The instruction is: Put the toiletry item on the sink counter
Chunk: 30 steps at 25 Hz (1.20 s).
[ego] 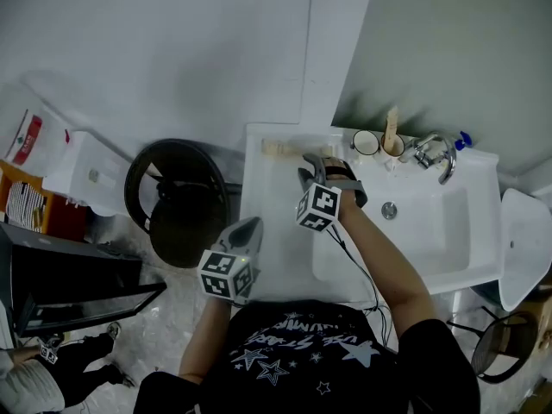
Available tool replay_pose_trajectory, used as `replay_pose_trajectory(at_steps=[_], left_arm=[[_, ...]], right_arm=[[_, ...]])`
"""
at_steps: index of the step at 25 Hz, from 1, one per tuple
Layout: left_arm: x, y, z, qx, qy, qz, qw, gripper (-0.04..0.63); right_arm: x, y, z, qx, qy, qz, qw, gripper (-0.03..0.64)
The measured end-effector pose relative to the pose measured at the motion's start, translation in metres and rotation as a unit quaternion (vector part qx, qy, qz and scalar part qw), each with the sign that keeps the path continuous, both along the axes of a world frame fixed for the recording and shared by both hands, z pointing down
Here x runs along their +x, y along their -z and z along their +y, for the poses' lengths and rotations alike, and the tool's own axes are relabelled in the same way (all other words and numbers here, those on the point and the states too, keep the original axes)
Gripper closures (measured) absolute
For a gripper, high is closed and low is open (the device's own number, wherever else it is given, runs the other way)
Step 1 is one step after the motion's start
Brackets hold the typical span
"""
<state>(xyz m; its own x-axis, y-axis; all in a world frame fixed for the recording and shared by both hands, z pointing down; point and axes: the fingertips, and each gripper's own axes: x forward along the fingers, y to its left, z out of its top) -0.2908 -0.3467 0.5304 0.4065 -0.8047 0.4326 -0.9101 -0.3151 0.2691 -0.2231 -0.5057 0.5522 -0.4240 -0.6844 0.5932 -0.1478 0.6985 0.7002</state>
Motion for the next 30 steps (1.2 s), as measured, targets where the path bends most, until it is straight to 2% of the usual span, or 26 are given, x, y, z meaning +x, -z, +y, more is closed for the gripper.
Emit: replay_pose_trajectory(at_steps=[7,15,22,27,30], left_arm=[[0.025,0.014,0.023,0.017,0.015,-0.011,0.9997,0.575],[0.058,0.030,0.050,0.036,0.031,-0.017,0.9987,0.575],[0.105,0.032,0.084,0.035,0.015,-0.023,0.9990,0.575],[0.134,0.032,0.097,0.040,0.012,-0.029,0.9987,0.575],[0.158,0.036,0.105,0.046,0.011,-0.027,0.9985,0.575]], right_arm=[[0.028,0.026,0.040,0.002,0.006,-0.033,0.999,0.468],[0.078,0.043,0.087,0.018,0.008,-0.062,0.998,0.545],[0.130,0.056,0.119,0.025,-0.012,-0.096,0.995,0.583],[0.168,0.056,0.146,-0.001,-0.033,-0.138,0.990,0.598],[0.194,0.051,0.165,-0.012,-0.037,-0.142,0.989,0.602]])
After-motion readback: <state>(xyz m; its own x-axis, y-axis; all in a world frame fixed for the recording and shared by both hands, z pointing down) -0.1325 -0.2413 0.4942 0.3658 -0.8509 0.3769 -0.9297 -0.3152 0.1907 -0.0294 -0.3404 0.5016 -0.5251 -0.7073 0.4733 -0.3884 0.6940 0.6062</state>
